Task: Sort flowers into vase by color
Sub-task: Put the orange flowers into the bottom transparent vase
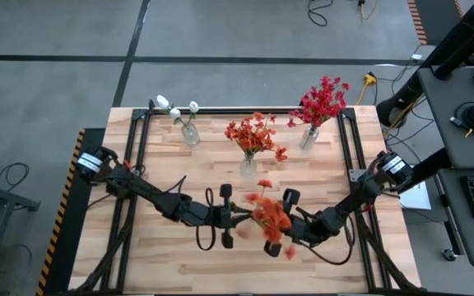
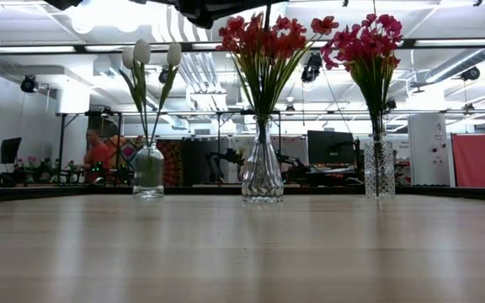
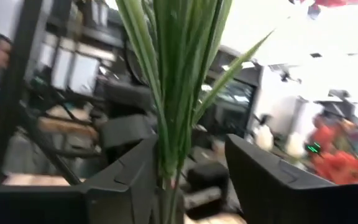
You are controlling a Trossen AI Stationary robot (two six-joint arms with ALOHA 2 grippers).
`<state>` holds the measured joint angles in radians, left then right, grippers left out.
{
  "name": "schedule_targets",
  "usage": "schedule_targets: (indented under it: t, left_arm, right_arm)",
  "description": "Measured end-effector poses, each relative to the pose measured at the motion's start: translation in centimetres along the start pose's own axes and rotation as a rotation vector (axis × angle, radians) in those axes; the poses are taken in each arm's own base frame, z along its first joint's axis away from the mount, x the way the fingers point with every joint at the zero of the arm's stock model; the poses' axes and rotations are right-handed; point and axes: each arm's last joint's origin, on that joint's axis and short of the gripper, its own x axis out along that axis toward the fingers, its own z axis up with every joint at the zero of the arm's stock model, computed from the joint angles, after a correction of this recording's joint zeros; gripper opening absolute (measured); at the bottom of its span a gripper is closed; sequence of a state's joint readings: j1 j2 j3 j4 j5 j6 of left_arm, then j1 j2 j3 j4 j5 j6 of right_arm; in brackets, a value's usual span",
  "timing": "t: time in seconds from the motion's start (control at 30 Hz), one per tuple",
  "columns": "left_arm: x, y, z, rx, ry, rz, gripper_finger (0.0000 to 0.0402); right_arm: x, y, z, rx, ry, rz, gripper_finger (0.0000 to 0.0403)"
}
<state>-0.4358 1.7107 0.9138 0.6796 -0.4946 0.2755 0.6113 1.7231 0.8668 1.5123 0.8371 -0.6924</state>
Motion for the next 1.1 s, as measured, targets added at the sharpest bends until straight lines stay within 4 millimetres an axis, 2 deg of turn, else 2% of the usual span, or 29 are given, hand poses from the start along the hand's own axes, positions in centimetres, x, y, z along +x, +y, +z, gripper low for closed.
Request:
schedule_targets:
  t: [0.27, 0.53, 0.77, 1.03, 1.1]
  left_arm:
    - [0.0, 0.2, -0.3, 0.019, 0.049, 0.078, 0.0000]
    - [-0.1, 0.1, -0.5, 0.027, 0.068, 0.075, 0.0000]
    - [-0.1, 0.1, -0.5, 0.015, 0.069, 0.074, 0.0008]
    - [-0.1, 0.1, -0.5, -0.011, 0.068, 0.083, 0.0027]
    - [-0.1, 0.1, -0.5, -0.017, 0.065, 0.074, 0.0032]
  right_arm:
    - [1.2, 1.0, 0.9, -0.078, 0.210, -0.088, 0.0217]
    - [2.7, 2.1, 2.3, -0.131, 0.269, -0.054, 0.0211]
    - [2.9, 2.2, 2.8, -0.080, 0.265, -0.055, 0.0154]
    - [2.9, 2.0, 3.1, -0.055, 0.260, -0.060, 0.0032]
    - [2.9, 1.8, 3.5, -0.045, 0.257, -0.062, 0.0016]
